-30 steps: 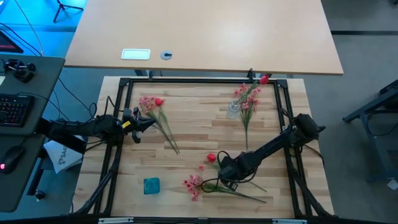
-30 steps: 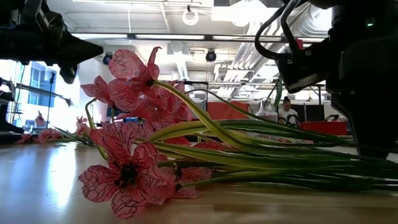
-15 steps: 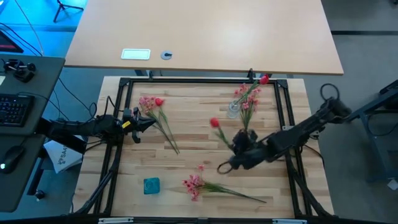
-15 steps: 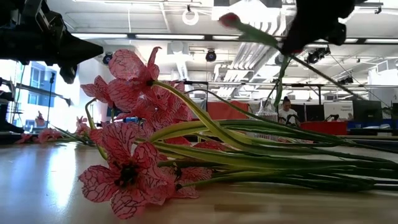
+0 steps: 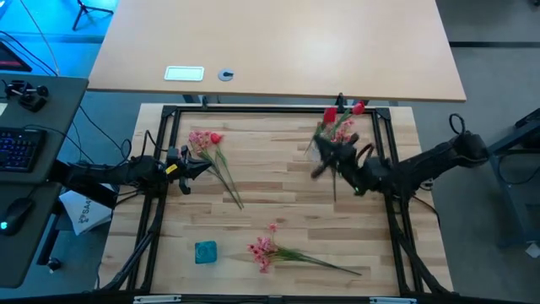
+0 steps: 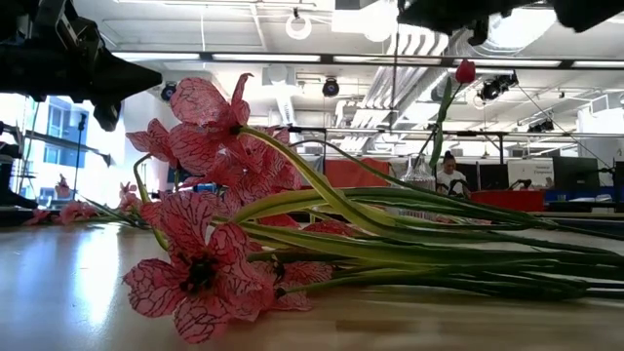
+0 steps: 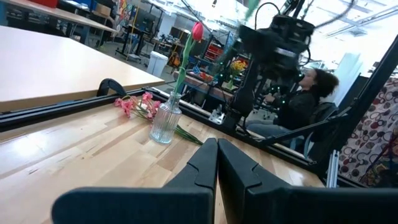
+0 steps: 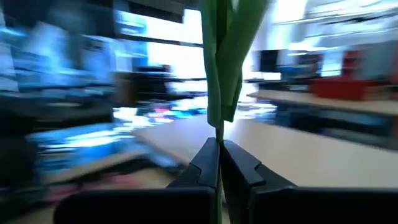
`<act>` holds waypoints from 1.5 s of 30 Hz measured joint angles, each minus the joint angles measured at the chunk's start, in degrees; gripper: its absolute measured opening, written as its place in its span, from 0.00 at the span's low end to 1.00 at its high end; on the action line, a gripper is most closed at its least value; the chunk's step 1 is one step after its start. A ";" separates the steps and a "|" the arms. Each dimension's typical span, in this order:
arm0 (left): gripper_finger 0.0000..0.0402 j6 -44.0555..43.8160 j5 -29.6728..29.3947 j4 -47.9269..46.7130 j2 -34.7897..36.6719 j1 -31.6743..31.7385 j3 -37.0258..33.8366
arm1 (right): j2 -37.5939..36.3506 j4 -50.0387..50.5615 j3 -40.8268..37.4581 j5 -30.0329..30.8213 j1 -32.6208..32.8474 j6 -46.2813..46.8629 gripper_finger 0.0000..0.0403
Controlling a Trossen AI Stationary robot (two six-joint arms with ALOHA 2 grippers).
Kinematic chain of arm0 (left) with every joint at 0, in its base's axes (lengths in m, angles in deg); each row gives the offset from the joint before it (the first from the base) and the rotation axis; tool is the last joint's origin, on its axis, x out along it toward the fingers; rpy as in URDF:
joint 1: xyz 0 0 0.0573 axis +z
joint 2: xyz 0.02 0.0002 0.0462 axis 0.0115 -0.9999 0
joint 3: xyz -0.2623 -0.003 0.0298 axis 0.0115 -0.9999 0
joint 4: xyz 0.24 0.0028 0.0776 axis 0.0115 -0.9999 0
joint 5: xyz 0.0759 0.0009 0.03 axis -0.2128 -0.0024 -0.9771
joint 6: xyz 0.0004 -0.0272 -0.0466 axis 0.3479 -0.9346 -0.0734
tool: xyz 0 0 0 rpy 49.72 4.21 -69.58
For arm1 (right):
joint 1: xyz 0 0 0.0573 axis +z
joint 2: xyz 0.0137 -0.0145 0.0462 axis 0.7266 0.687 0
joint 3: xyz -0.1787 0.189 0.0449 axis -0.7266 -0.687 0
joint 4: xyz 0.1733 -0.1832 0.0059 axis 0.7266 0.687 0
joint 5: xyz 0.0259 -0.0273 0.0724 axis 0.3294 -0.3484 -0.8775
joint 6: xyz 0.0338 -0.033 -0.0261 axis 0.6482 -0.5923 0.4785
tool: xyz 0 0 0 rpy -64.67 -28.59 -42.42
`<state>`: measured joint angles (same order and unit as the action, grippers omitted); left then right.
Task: Sort flowers into vase by color
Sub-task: Put the bottom red flower into the clear vase
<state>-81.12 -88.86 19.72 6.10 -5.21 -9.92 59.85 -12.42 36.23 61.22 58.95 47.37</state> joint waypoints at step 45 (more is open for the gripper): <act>0.00 -0.01 -0.01 0.01 0.00 0.00 -0.01 | -7.01 19.51 0.45 6.94 -8.08 8.92 0.00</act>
<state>-81.13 -88.86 19.73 6.10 -5.21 -9.92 52.84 7.09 36.68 68.16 50.88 56.29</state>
